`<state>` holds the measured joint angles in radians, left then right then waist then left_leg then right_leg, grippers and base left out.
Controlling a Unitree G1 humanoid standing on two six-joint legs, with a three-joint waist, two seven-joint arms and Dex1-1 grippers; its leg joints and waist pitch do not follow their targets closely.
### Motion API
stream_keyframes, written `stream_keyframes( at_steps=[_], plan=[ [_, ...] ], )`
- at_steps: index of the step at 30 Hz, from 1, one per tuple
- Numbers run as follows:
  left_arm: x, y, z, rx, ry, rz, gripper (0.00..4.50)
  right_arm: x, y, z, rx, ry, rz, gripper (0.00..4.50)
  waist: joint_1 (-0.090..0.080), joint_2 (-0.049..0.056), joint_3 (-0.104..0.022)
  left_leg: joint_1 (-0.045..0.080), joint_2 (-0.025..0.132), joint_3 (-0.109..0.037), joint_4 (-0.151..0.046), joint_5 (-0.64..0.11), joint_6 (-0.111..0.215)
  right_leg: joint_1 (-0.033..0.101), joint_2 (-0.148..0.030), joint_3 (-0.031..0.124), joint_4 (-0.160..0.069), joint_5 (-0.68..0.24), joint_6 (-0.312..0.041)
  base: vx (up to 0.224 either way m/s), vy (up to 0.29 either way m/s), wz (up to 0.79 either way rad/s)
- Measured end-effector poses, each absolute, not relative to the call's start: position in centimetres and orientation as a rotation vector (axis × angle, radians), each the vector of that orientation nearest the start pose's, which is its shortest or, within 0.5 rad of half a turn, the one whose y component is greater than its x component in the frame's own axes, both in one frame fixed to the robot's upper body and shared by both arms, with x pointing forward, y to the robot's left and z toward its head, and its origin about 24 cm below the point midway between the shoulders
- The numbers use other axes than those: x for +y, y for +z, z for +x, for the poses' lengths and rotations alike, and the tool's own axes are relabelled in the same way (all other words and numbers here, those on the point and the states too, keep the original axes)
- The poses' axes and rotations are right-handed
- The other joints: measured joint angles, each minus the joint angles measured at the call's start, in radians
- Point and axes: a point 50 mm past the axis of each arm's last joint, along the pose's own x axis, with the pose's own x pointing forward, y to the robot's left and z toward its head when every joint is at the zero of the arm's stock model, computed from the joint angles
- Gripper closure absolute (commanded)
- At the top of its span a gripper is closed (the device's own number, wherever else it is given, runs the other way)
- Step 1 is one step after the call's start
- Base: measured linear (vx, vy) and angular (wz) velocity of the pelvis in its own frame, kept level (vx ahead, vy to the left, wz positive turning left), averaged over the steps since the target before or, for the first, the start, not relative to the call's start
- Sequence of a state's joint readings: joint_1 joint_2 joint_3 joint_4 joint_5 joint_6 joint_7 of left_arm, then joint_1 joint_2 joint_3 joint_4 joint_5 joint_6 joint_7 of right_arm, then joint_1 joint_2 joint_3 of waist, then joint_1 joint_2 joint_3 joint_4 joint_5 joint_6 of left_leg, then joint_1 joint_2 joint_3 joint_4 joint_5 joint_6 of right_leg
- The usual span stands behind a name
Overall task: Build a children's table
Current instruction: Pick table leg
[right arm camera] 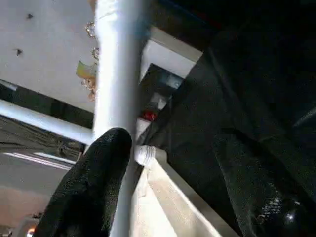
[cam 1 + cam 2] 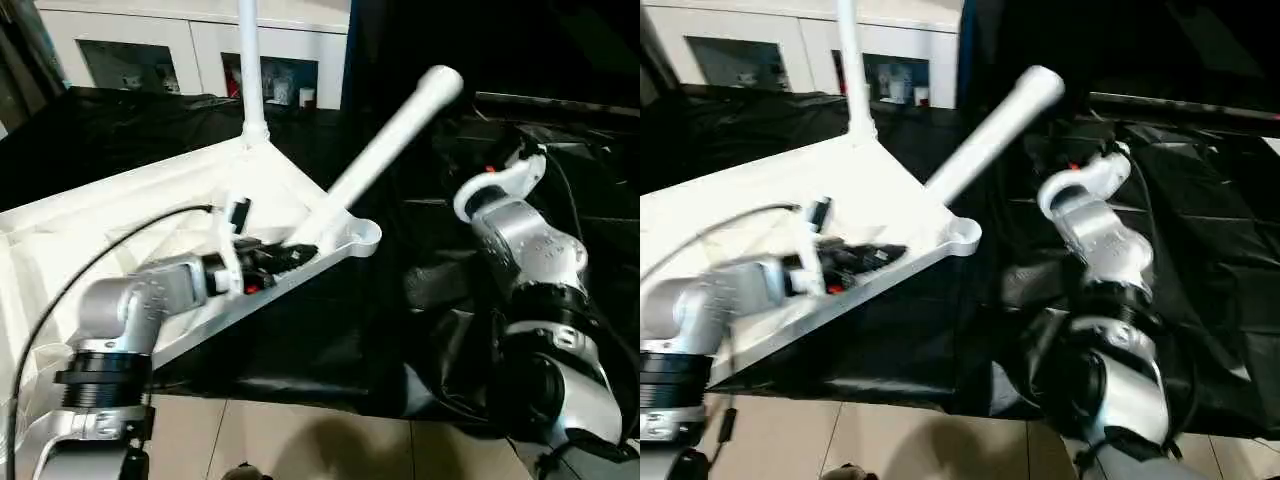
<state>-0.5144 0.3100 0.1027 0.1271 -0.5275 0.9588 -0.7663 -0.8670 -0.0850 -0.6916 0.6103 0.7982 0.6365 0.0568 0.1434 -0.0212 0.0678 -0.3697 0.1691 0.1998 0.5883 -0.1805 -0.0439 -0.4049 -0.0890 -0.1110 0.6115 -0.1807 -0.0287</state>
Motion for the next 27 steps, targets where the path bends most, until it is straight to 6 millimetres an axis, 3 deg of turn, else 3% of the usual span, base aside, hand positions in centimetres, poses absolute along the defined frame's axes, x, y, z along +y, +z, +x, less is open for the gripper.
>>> stream_keyframes(
  at_steps=[3, 7, 9, 11, 12, 13, 17, 22, 27],
  plan=[
    [15.0, 10.8, 31.0, 0.459, -0.913, -0.390, 3.11, -18.9, 13.8, 38.1, 0.136, 0.207, 1.064, 0.80, -0.001, 0.000, 0.000, 0.000, 0.000, 0.000, 0.000, 0.000, 0.000, 0.000, 0.000, 0.000, 0.000, 0.000, 0.000, 0.000, 0.000, 0.00],
    [15.5, 11.4, 31.0, 0.457, -0.918, -0.354, 3.11, -20.8, 15.8, 37.5, 0.003, 0.278, 0.500, 0.56, 0.001, 0.003, 0.000, -0.001, 0.000, -0.001, 0.001, 0.000, 0.000, 0.000, 0.000, 0.000, 0.000, 0.000, 0.001, 0.000, 0.000, 0.00],
    [15.4, 11.4, 31.0, 0.457, -0.922, -0.353, 3.11, -20.2, 16.8, 37.6, -0.051, 0.319, 0.317, 0.33, -0.006, 0.003, -0.001, 0.000, 0.000, -0.001, 0.001, 0.000, 0.000, 0.000, 0.000, 0.000, 0.001, 0.001, 0.000, 0.000, 0.000, 0.00],
    [15.0, 11.5, 31.0, 0.453, -0.938, -0.360, 3.11, -19.9, 17.2, 37.3, -0.125, 0.354, -0.006, 0.23, -0.006, 0.004, 0.000, 0.000, 0.001, -0.001, 0.002, 0.000, 0.000, 0.001, 0.000, -0.001, 0.000, 0.001, 0.000, 0.000, 0.000, 0.00],
    [14.9, 11.6, 31.0, 0.451, -0.943, -0.361, 3.11, -19.4, 17.5, 37.0, -0.189, 0.404, -0.285, 0.15, -0.004, 0.005, 0.000, 0.000, 0.001, -0.001, 0.002, 0.000, 0.000, 0.001, 0.000, -0.001, 0.000, 0.001, 0.000, 0.000, 0.000, 0.00],
    [14.9, 11.6, 31.1, 0.450, -0.942, -0.360, 3.11, -19.0, 17.8, 36.8, -0.232, 0.436, -0.446, 0.08, -0.004, 0.005, 0.000, 0.000, 0.001, -0.001, 0.003, 0.000, 0.000, 0.001, 0.000, -0.001, 0.001, 0.001, 0.000, 0.000, 0.000, 0.00],
    [14.7, 11.6, 31.0, 0.455, -0.956, -0.358, 3.11, -17.7, 17.8, 36.5, -0.328, 0.513, -0.897, 0.03, -0.005, 0.005, 0.000, 0.000, 0.001, -0.001, 0.004, 0.000, 0.000, 0.001, 0.000, -0.001, 0.001, 0.001, 0.000, 0.000, 0.000, 0.00],
    [14.7, 11.6, 30.9, 0.464, -0.964, -0.352, 3.11, -18.3, 16.8, 36.9, -0.333, 0.497, -1.140, 0.03, -0.005, 0.004, 0.000, -0.001, 0.001, -0.002, 0.007, -0.001, 0.001, 0.001, 0.000, -0.001, 0.002, 0.001, 0.000, 0.000, 0.000, 0.00],
    [14.7, 11.8, 30.7, 0.476, -0.994, -0.327, 3.11, -19.5, 16.6, 37.9, -0.353, 0.444, -1.348, 0.03, -0.015, 0.005, 0.001, -0.001, 0.001, -0.002, 0.009, -0.001, 0.002, 0.001, 0.000, 0.000, 0.004, 0.001, 0.000, 0.000, 0.000, 0.00]
  ],
)
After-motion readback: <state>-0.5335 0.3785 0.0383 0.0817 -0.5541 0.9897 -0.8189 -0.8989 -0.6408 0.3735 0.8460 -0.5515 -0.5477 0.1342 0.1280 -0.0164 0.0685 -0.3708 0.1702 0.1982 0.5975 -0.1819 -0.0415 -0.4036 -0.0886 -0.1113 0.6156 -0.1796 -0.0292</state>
